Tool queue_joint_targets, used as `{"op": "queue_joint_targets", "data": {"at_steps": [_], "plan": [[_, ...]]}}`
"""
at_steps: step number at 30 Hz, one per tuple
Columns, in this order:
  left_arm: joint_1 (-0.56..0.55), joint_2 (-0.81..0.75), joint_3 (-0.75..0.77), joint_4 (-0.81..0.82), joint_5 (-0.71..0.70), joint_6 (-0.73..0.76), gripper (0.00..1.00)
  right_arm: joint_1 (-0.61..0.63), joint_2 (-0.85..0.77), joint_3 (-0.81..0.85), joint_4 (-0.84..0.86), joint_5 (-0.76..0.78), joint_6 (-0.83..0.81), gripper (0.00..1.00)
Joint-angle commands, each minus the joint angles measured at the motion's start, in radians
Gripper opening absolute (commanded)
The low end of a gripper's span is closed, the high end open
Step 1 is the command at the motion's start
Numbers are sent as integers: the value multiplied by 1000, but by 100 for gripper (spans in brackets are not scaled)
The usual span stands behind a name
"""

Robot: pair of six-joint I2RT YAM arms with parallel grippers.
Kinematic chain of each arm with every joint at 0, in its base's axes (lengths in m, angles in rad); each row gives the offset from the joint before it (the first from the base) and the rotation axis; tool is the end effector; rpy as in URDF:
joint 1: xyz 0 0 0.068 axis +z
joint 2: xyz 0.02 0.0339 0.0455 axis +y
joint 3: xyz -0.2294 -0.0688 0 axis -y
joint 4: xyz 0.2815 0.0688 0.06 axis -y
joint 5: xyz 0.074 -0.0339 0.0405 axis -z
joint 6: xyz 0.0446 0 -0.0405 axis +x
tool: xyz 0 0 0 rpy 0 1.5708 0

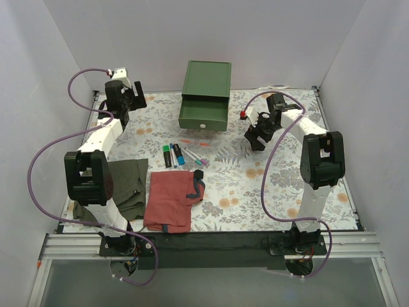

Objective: Sort the stationery into containers
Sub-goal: Pick up the stationery from the center of the board.

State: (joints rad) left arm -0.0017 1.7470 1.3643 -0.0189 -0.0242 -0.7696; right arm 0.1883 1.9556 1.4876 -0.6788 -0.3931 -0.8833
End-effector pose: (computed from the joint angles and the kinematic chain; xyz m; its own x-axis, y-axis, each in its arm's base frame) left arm 0.4529 0.0003 0.2435 -0.2664 -0.6952 -0.6676 -0.2868 0.7185 -0.6337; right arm 0.4210 0.0976 0.1477 -0.3149 -0.7867 -0.5309 -0.8999 0.4253 -0.0964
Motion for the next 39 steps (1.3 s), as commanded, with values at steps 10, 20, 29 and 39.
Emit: {"op": "queue_joint_targets", "data": {"at_steps": [10, 20, 29, 39], "plan": [[-30, 16, 50, 0, -23, 18, 77, 0, 39, 5, 28, 49, 63, 76], [-30, 22, 39, 13, -20, -5, 77, 0, -136, 40, -1, 60, 67, 14], [-24, 19, 13, 57, 23, -26, 77, 16, -213, 475, -267, -67, 56, 2], [-27, 3, -17, 71, 92, -54, 77, 236, -47, 803, -383, -26, 47, 4]]}}
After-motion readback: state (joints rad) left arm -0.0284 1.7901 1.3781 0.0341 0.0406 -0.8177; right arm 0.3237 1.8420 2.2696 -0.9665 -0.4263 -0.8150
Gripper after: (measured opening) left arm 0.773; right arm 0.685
